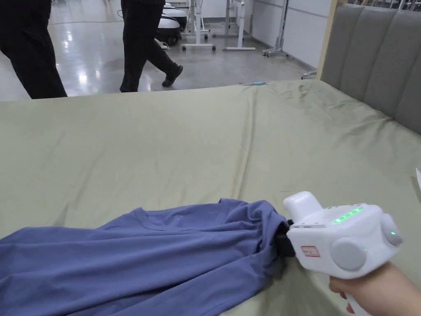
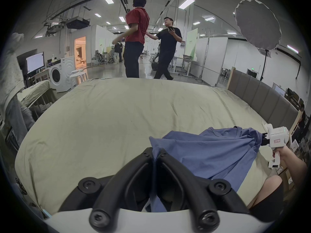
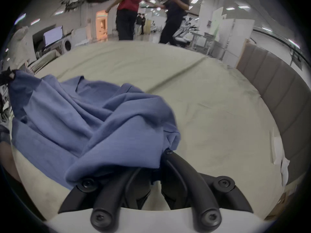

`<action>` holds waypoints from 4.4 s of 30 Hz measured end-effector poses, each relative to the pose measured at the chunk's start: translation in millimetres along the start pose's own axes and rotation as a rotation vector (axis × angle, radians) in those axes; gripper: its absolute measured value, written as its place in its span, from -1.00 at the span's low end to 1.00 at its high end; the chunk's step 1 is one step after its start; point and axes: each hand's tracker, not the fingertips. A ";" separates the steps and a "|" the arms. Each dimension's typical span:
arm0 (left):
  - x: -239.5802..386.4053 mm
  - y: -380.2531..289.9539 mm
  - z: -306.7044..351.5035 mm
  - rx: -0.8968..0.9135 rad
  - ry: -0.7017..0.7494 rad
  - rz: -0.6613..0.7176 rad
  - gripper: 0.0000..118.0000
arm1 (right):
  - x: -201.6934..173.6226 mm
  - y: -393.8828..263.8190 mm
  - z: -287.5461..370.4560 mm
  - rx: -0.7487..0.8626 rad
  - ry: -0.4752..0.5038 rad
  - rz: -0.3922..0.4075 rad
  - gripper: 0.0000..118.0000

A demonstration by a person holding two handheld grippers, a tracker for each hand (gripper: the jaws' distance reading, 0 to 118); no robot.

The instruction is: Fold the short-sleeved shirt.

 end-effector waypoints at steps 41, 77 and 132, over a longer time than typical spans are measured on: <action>-24.4 243.0 126.9 0.483 0.169 0.133 -0.95 | 58.5 250.3 323.5 0.754 -0.206 -0.266 -0.82; 11.5 212.0 -174.5 0.298 0.303 -0.011 -0.95 | 65.9 278.4 35.1 0.695 -0.286 -0.321 -0.82; -16.0 -151.9 141.7 0.031 0.186 0.008 1.00 | 21.9 -152.3 232.7 0.296 -0.125 -0.296 1.00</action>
